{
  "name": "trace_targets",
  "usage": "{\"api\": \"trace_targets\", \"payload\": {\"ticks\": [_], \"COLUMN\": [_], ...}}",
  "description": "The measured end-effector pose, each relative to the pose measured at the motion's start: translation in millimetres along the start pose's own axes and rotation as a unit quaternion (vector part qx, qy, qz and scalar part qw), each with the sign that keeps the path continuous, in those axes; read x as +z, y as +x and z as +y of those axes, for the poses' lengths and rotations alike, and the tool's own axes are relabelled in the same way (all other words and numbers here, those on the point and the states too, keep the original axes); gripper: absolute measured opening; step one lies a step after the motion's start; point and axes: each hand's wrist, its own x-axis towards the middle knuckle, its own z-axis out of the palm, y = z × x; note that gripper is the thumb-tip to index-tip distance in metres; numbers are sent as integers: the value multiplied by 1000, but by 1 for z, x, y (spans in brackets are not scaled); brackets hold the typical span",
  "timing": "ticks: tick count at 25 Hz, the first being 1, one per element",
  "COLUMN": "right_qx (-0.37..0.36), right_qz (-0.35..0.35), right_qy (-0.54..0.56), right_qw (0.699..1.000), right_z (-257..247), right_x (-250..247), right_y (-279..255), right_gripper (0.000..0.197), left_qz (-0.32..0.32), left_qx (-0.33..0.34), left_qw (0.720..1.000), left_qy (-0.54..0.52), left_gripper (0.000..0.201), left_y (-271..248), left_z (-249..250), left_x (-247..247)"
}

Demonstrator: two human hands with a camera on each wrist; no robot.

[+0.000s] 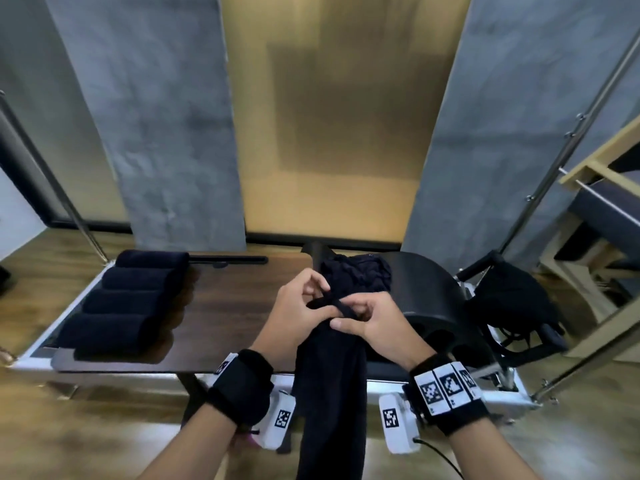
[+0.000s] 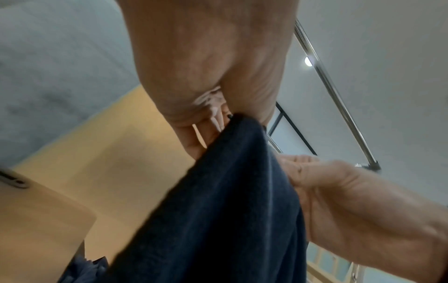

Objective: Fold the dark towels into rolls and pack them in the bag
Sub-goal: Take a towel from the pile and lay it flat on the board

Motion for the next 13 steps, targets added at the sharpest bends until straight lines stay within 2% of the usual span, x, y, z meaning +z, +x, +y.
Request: {"api": "trace_targets", "payload": {"ticks": [1,2,4,6,8,9,11,13], "right_qx": [6,9,6,-17,-41,-50,-52,-36], "right_qz": [-32,-50,-61,-52,-9,22,96,162], "right_qy": [-8,-21,-33,21,66,77,104,143], "right_qw": [999,998,998,998,997,996,989,976], "right_z": [-5,-9,-19,-34,-48,-53,-62,-69], "right_x": [13,27,58,88,119,133,153,160], "right_y": [1,1,3,1,-2,-3,-6,-9], "right_gripper": [13,19,23,7,8,8,9,14], "left_qz": [-4,-17,-46,-73,-116,-142,-187,-183], "left_qx": [-8,-11,-21,-57,-91,-101,-101,-105], "left_qw": [1000,1000,998,991,973,970,972,977], "left_qy": [-11,-17,-36,-101,-179,-172,-96,-37], "left_gripper": [38,40,38,29,37,42,42,28], "left_y": [-9,-19,-43,-68,-97,-112,-139,-160], "left_z": [-2,-5,-12,-20,-32,-40,-60,-79], "left_x": [-15,-31,-61,-88,-113,-126,-152,-180]}}
